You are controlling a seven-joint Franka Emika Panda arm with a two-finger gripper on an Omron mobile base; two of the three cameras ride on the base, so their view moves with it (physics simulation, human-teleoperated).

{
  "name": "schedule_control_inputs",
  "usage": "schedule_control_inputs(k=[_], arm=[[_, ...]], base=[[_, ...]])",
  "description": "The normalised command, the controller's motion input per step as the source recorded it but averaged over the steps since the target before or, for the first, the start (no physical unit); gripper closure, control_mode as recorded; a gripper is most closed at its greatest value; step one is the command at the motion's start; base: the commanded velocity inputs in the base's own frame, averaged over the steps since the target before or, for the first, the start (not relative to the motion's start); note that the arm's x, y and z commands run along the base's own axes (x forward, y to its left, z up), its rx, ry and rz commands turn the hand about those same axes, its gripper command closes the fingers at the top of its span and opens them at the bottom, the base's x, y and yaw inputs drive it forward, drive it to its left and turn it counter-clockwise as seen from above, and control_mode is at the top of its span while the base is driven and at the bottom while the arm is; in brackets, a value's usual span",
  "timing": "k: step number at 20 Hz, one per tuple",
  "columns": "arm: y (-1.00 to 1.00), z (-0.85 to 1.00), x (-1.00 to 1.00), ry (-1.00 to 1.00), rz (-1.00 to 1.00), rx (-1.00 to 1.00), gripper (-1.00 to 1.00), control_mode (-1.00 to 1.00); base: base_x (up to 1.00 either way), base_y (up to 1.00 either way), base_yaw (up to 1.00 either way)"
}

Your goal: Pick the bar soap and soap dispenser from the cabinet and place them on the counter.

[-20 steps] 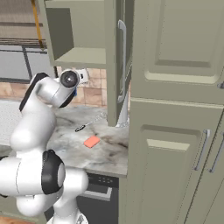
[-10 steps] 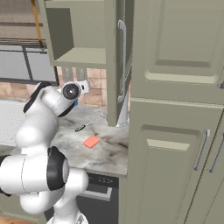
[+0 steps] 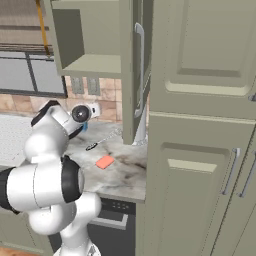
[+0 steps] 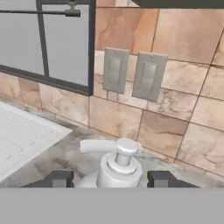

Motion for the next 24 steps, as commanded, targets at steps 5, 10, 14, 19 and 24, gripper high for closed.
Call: schedule_control_inputs(k=[5, 10, 14, 19, 24], arm=[[0.16, -0.44, 0.00, 0.07, 0.00, 0.00, 1.00, -1.00], [0.12, -0.33, 0.00, 0.07, -0.01, 0.00, 1.00, -1.00], [0.06, -0.28, -0.03, 0.01, -0.01, 0.00, 1.00, -1.00], [0.07, -0.23, -0.04, 0.00, -0.01, 0.00, 1.00, -1.00], [0.12, -0.19, -0.07, 0.00, 0.00, 0.00, 1.00, -1.00]], base=[[0.00, 0.00, 0.00], [0.00, 0.00, 0.00], [0.00, 0.00, 0.00], [0.00, 0.00, 0.00], [0.00, 0.00, 0.00]])
